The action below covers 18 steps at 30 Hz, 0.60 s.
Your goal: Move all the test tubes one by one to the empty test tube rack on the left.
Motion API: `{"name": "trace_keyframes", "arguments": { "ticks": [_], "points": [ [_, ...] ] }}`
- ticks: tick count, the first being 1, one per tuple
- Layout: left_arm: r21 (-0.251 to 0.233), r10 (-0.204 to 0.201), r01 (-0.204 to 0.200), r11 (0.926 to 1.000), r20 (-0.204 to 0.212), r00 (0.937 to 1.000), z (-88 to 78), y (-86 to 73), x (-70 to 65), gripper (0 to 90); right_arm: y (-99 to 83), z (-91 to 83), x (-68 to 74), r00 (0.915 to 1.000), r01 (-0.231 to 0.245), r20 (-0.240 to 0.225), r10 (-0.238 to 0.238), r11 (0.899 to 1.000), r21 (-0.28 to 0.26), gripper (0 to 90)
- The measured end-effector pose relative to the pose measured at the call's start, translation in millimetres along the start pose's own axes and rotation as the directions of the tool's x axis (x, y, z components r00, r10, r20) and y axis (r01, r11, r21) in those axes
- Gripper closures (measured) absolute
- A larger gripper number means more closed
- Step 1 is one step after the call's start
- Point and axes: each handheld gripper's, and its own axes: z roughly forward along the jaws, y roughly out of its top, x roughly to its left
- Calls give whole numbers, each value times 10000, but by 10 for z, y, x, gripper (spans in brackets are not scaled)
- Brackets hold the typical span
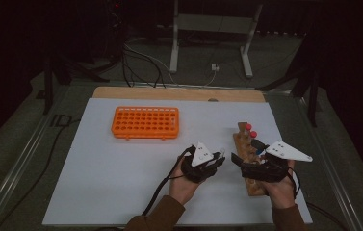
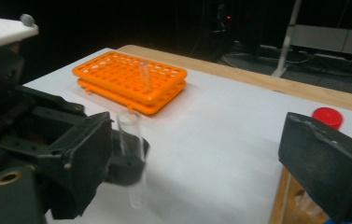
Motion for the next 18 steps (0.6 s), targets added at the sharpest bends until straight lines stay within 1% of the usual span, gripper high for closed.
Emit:
{"name": "trace_keyframes", "arguments": {
  "ticks": [3, 9, 12, 14, 18],
  "points": [
    [-87, -98, 97, 9999, -117, 9999, -42, 15, 54, 763, -1, -8, -15, 9998, -59, 175, 59, 10000, -5, 64],
    [-207, -181, 174, 9996, -343, 9992, -126, 39, 154, 763, -11, -23, -38, 9997, -99, 210, 99, 10000, 8, 29],
    [-394, -409, 394, 9984, -388, 9984, -174, 53, 226, 762, -9, -30, -47, 9993, -114, 347, 115, 9999, -33, 16],
    [-488, -542, 520, 9975, -448, 9975, -207, 66, 277, 762, -11, -32, -54, 9993, -185, 336, 186, 9998, -32, 6],
    [-588, -565, 526, 9969, -665, 9962, -276, 100, 376, 762, -16, -31, -62, 9991, -253, 332, 254, 9997, -31, 6]
  ]
}}
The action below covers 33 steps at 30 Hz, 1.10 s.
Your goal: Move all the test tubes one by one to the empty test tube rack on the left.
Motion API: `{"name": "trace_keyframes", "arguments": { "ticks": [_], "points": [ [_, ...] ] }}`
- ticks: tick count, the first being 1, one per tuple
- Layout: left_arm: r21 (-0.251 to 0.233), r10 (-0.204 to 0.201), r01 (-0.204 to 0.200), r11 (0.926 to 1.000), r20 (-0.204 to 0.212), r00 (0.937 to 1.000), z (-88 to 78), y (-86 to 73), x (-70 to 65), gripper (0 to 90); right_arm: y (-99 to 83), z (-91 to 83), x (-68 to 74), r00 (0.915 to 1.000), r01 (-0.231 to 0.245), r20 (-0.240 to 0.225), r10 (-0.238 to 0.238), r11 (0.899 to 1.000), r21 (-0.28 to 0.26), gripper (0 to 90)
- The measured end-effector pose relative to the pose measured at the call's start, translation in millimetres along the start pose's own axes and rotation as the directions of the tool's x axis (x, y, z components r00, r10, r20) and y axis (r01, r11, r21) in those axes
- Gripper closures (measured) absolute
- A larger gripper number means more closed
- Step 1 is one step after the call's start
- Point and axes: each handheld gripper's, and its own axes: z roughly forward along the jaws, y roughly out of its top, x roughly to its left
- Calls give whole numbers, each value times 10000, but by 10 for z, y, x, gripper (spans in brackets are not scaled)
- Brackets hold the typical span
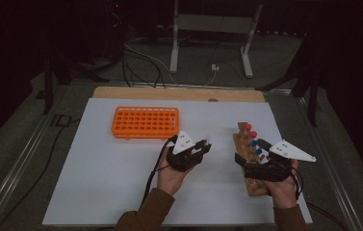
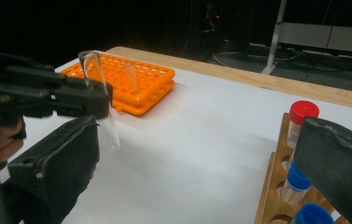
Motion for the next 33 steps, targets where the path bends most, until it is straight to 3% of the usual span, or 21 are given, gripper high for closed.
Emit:
{"name": "trace_keyframes", "arguments": {
  "ticks": [7, 14, 26, 33],
  "points": [
    [-206, 151, -158, 9997, -340, 9993, -105, 67, 206, 761, 2, -19, -19, 9999, -64, 84, 65, 9999, -112, 0],
    [-341, 212, -245, 9991, -962, 9951, -206, 112, 430, 761, 1, -27, -29, 9999, -103, 114, 104, 9998, -150, 0],
    [-361, 268, -341, 9988, -1867, 9821, -248, 121, 661, 761, 12, -61, -46, 9998, -136, 146, 140, 9996, -248, 0],
    [-218, 312, -378, 9990, -2484, 9682, -229, 92, 804, 761, 12, -68, -53, 9997, -187, 165, 191, 9995, -243, 1]
  ]
}}
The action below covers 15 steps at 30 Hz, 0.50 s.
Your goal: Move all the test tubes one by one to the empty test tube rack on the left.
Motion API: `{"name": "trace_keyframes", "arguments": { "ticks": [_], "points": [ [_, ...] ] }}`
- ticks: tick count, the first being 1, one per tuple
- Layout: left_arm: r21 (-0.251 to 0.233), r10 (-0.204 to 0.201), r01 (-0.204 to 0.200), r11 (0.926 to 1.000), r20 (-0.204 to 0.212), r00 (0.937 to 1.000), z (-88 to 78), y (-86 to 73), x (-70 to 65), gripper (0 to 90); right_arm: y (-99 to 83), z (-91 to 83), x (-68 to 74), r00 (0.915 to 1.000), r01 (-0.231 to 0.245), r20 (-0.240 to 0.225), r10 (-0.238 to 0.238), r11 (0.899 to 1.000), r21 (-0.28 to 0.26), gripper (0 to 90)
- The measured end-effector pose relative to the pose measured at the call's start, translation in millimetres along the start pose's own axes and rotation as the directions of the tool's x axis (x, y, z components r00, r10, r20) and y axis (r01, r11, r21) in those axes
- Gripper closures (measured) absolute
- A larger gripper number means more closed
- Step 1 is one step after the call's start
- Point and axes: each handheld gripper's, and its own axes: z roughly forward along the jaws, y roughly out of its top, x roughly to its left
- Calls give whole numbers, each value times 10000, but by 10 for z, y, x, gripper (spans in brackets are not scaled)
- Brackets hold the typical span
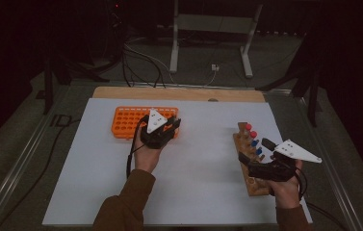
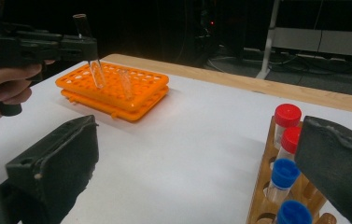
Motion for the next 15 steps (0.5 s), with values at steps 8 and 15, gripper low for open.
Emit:
{"name": "trace_keyframes", "arguments": {
  "ticks": [8, 15],
  "points": [
    [125, -163, 171, 9998, -627, 9979, 96, -43, 138, 761, 4, 4, 7, 10000, 62, -33, -62, 10000, -30, 1],
    [349, -185, 227, 9991, -1173, 9929, 206, -112, 210, 761, 13, -8, 9, 10000, 20, -37, -20, 10000, -55, 1]
  ]
}}
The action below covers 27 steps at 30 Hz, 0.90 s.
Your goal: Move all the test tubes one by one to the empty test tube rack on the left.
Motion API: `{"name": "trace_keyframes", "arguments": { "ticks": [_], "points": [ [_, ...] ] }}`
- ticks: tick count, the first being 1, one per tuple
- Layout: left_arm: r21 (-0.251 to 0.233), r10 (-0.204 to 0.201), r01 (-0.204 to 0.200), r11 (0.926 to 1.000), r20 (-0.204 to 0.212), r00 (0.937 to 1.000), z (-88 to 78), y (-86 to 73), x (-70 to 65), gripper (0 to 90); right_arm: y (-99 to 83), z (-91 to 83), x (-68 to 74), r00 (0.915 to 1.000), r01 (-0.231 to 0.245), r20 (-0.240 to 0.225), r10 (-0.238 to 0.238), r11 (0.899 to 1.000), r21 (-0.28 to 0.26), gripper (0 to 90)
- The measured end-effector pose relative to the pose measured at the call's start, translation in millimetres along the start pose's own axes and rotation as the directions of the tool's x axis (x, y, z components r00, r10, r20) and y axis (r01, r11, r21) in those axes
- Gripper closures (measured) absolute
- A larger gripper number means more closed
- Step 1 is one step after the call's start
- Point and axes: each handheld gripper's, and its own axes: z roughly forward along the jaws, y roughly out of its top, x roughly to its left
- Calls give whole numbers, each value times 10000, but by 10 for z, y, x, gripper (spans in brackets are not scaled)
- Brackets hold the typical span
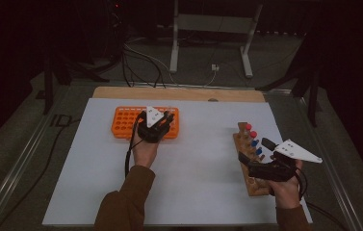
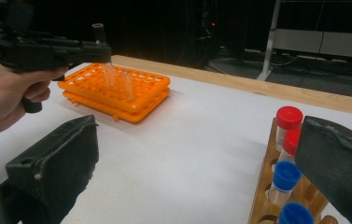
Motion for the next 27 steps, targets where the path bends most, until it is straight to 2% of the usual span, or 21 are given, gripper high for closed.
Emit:
{"name": "trace_keyframes", "arguments": {
  "ticks": [9, 16, 22, 27],
  "points": [
    [164, -315, 324, 9993, -509, 9982, 132, -68, 66, 761, 4, -13, -12, 10000, 2, -30, -2, 10000, -52, 1],
    [510, -479, 510, 9974, -594, 9971, 235, -155, 82, 761, 5, -12, -5, 10000, 14, -74, -14, 10000, -60, 1],
    [898, -754, 806, 9927, -604, 9953, 280, -297, 99, 759, 4, -26, -22, 10000, -10, -63, 10, 9999, -102, 1],
    [1324, -594, 662, 9890, -553, 9967, 317, -371, 71, 762, 4, -22, -10, 10000, 2, -99, -2, 10000, -70, 1]
  ]
}}
